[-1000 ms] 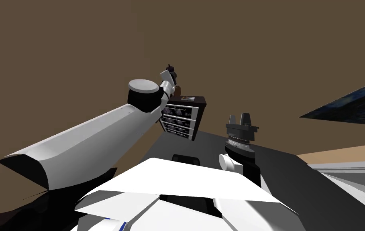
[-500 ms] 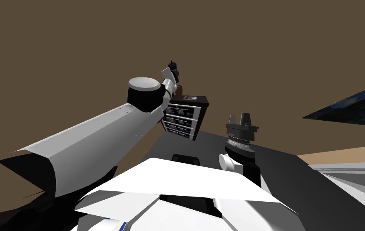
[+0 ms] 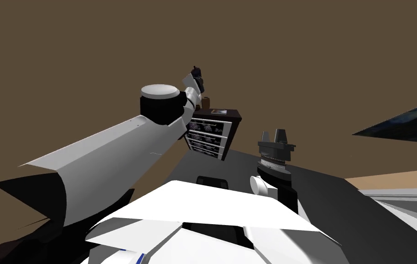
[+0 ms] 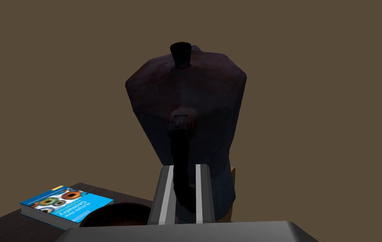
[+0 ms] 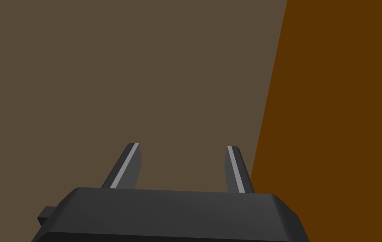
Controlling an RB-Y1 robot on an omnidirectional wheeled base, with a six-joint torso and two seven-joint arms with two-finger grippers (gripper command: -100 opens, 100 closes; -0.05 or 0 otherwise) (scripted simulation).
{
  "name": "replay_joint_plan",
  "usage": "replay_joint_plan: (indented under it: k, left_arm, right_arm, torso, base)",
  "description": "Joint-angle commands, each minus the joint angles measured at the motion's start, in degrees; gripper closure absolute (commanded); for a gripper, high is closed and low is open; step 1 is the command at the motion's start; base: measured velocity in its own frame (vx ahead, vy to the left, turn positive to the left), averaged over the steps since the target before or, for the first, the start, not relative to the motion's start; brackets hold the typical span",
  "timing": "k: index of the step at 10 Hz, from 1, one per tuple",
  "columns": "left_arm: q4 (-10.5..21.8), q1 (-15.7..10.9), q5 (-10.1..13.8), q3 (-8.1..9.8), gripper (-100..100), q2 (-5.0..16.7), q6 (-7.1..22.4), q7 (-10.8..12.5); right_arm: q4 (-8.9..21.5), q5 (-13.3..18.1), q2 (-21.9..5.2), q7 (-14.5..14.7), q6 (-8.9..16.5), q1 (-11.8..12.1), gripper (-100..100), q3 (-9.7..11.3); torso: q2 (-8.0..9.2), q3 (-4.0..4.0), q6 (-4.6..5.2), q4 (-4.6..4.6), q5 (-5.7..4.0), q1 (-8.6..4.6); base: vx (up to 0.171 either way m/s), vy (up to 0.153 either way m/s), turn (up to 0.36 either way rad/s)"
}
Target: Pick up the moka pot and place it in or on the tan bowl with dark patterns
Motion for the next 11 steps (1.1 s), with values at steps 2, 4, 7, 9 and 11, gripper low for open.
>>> replay_joint_plan:
  k: [2, 4, 7, 9, 11]
  left_arm:
    - [4.6, 0.7, 1.1, -4.68, 100, 1.2, -1.7, 2.2]
    - [4.8, 0.7, 1.1, -5.14, 100, 1.2, -1.7, 2.2]
    - [5.1, -1.0, 0.4, -4.25, 100, 0.5, -3.1, 0.4]
    - [4.7, -1.4, 0.1, -2.74, 100, 0.1, -4.3, -1.3]
    - [4.3, -1.5, 0.1, -1.89, 100, 0.0, -5.1, -2.4]
  right_arm:
    - [0.0, 0.0, 0.0, 0.0, 0.0, 0.0, 0, 0.0]
    - [0.0, 0.0, 0.0, 0.0, 0.0, 0.0, 0, 0.0]
    - [0.0, 0.0, 0.0, 0.0, 0.0, 0.0, 0, 0.0]
    - [0.0, 0.0, 0.0, 0.0, 0.0, 0.0, 0, 0.0]
    - [0.0, 0.0, 0.0, 0.0, 0.0, 0.0, 0, 0.0]
  torso:
    - [0.02, 0.02, 0.04, 0.02, -0.06, -0.17]
    - [0.08, 0.08, 0.14, 0.07, -0.26, -0.6]
    - [0.16, 0.16, 0.05, 0.16, -0.29, -0.66]
    - [-0.03, 0.08, -0.03, 0.17, -0.19, -0.24]
    - [-0.26, -0.04, -0.13, 0.13, -0.17, -0.2]
  base:
    - [-0.004, 0.018, 0.018]
    - [-0.002, -0.008, -0.011]
    - [0.025, 0.027, 0.001]
    - [0.088, 0.114, -0.028]
    - [0.12, 0.066, -0.024]
